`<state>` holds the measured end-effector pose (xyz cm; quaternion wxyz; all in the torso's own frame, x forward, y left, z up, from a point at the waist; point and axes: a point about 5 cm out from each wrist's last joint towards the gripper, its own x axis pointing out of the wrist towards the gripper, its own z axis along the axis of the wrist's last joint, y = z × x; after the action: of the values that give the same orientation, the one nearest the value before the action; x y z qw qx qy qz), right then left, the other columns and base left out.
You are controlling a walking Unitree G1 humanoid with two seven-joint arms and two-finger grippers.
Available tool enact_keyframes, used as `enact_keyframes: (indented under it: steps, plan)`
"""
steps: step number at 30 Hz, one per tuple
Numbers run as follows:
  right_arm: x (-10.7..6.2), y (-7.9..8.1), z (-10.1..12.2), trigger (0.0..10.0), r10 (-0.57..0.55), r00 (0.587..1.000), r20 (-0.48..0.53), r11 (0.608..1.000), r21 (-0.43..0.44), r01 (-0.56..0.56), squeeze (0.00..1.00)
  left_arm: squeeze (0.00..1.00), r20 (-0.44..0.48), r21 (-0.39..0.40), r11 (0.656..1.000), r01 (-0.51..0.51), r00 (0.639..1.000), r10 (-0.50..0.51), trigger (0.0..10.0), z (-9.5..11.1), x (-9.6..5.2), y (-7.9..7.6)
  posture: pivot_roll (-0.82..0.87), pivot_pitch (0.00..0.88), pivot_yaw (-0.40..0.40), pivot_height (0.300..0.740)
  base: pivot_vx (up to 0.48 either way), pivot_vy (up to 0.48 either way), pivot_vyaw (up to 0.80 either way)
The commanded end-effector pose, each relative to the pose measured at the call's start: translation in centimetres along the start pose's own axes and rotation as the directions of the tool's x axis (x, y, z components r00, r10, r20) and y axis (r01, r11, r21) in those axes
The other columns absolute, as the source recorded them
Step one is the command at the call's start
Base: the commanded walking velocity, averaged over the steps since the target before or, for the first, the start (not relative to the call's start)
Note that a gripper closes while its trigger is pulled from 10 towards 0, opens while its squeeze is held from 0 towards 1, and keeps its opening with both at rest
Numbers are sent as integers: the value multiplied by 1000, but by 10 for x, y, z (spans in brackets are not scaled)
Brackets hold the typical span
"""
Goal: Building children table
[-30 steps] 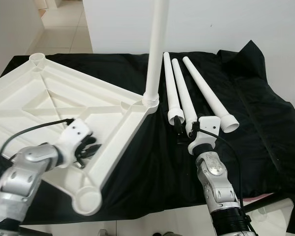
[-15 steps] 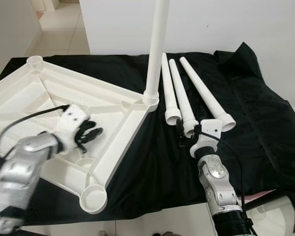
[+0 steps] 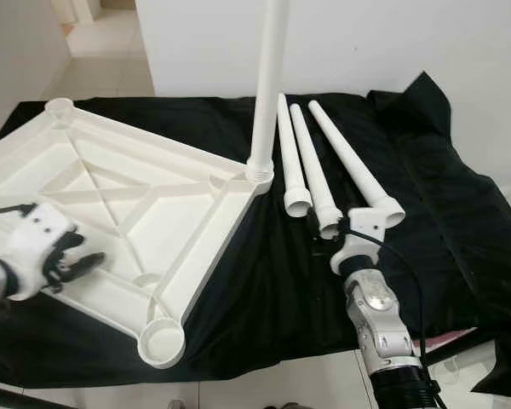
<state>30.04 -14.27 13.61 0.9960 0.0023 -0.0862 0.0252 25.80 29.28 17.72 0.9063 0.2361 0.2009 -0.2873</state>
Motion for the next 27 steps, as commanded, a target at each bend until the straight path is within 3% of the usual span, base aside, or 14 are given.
enact_keyframes:
  steps: [1, 4, 15, 23, 27]
  plan:
    - [-2, 2, -7, 10000, 6, 1000, -22, 1000, -4, -6, 0, 0, -5, 19, 888, 459, 888, -459, 10000, 4, -8, -27, -11, 53, -18, 740, 0, 0, 0]
    - [-2, 3, -7, 10000, 18, 1000, -24, 1000, -8, -18, 0, 0, -16, 25, 857, 514, 858, -514, 10000, 6, -10, -42, -5, 52, -19, 740, 0, 0, 0]
    - [-2, 1, -8, 10000, 17, 999, -28, 1000, -10, -17, 0, 0, -48, 61, 835, 547, 837, -545, 10000, 8, -7, -59, -1, 65, -23, 740, 0, 0, 0]
    - [-3, 1, -10, 10000, 17, 999, -32, 1000, -10, -17, 0, 0, -120, 80, 816, 573, 818, -563, 10000, 2, -5, -65, 0, 71, -22, 740, 0, 0, 0]
    - [-2, 1, -9, 10000, 15, 999, -32, 1000, -11, -15, 0, 0, -184, 122, 794, 596, 799, -572, 10000, -1, 4, -65, -3, 75, -18, 740, 0, 0, 0]
